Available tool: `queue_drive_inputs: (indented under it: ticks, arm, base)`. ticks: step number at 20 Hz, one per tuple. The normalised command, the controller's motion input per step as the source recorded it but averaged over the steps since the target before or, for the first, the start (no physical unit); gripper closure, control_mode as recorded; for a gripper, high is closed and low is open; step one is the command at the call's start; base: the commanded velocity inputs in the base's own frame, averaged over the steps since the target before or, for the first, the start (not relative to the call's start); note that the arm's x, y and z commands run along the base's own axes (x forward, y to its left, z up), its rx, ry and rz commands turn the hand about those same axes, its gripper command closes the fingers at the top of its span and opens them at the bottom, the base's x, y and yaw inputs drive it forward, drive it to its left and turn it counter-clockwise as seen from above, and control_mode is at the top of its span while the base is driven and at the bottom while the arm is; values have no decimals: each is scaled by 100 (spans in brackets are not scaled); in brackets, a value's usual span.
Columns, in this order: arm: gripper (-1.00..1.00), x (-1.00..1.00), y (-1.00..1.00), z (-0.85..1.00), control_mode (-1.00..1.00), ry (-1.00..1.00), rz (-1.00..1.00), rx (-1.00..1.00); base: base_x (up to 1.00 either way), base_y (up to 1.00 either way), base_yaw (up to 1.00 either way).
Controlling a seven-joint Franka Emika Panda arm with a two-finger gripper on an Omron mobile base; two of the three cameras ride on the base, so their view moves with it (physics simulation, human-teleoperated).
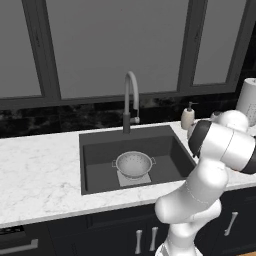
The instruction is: Put the colander in the sink, put the tangerine, kiwi, orange in the colander, and turn on the sink faucet and pour water over the colander.
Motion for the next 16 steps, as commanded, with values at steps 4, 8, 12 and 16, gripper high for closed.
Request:
queue_drive_inputs:
  ticks: [4,8,12,16]
  arm:
    - [-100,0,0,-17,-100,0,0,0]
    - [-100,3,0,-17,-100,0,0,0]
    - [-100,5,0,-20,-100,0,0,0]
    - [-100,3,0,-18,-100,0,0,0]
  base:
    - [0,0,0]
    - [0,0,0]
    - [0,0,0]
    - [0,0,0]
